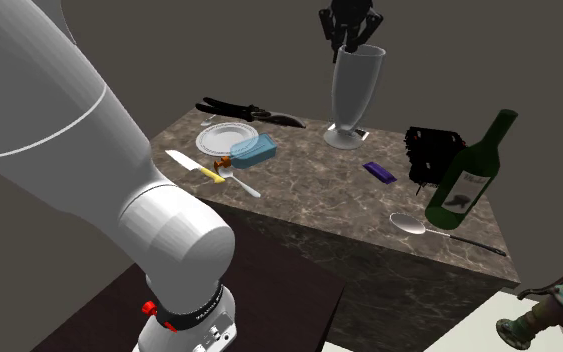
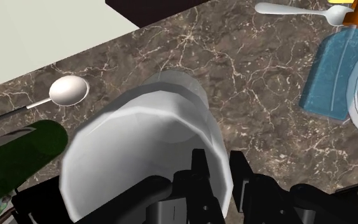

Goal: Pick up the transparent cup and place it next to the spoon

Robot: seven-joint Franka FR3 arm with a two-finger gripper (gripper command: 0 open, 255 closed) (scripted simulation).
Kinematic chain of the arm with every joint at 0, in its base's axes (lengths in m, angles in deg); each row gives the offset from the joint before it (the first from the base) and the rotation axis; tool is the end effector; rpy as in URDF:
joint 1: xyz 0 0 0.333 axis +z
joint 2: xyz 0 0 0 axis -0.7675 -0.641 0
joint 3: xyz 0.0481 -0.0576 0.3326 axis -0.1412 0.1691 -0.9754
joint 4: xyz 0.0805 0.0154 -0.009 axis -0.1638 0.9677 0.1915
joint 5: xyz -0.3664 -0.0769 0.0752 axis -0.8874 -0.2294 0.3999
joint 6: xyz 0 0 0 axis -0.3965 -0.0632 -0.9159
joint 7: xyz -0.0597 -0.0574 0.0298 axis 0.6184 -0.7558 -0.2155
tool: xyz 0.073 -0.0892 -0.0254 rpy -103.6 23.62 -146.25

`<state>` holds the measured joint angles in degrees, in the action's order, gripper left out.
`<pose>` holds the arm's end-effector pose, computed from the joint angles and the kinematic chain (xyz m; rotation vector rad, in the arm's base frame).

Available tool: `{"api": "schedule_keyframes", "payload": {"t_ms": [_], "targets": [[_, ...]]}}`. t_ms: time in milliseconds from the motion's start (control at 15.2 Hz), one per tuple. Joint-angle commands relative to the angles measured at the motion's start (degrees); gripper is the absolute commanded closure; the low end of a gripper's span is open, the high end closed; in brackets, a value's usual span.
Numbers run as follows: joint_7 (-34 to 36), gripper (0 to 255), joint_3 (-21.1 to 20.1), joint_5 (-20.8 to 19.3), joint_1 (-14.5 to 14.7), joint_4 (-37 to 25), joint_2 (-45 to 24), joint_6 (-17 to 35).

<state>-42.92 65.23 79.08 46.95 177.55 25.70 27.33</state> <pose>0.4572 -0.0716 0.6294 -3.1267 0.2595 0.0668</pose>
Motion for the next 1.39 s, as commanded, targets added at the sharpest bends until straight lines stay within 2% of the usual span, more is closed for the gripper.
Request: {"api": "schedule_keyframes", "payload": {"t_ms": [0,924,1320], "targets": [[0.1,255,0.0,0.0,0.0,-1.8,-0.3,-1.5],[-0.2,255,0.0,0.3,0.1,-17.4,-4.4,-13.0],[6.7,255,-4.1,1.2,2.8,-10.5,-0.8,-9.7]]}}
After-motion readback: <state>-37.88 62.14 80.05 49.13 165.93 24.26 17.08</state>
